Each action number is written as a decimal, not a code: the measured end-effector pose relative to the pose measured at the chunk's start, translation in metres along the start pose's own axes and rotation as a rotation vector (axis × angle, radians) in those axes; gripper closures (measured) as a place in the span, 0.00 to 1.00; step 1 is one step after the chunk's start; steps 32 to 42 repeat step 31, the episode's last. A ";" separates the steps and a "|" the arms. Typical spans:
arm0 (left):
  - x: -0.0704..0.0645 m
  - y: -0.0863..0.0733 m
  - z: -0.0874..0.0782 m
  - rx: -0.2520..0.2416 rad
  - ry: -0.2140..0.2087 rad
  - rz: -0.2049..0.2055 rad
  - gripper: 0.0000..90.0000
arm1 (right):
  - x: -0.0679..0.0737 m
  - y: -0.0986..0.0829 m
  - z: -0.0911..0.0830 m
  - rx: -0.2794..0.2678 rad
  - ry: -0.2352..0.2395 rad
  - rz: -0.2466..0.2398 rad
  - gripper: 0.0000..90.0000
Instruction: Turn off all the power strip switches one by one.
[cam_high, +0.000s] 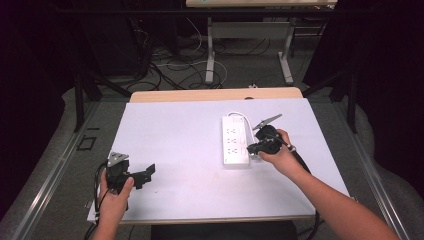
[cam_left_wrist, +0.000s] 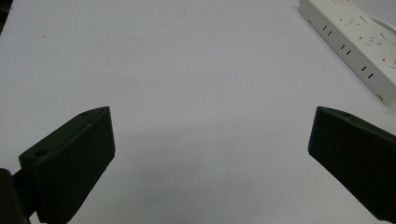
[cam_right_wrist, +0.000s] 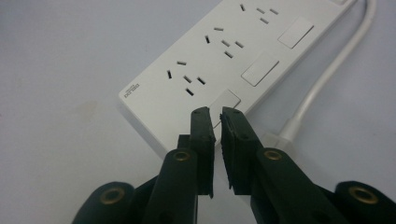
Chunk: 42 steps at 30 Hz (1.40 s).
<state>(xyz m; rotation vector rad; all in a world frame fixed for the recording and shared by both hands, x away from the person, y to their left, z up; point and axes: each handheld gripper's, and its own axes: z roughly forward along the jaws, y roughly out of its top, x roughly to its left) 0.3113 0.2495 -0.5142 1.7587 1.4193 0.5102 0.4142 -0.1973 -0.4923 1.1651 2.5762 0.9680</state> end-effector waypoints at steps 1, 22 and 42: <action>0.000 0.000 0.000 0.000 0.000 -0.001 0.01 | -0.001 -0.001 -0.002 -0.004 0.002 0.000 0.91; 0.002 0.000 -0.001 -0.007 0.001 -0.013 0.01 | -0.007 -0.055 -0.044 -0.184 -0.054 0.069 0.45; 0.001 0.000 0.000 -0.011 0.002 -0.011 0.01 | -0.010 -0.085 -0.059 -0.257 -0.120 0.097 0.34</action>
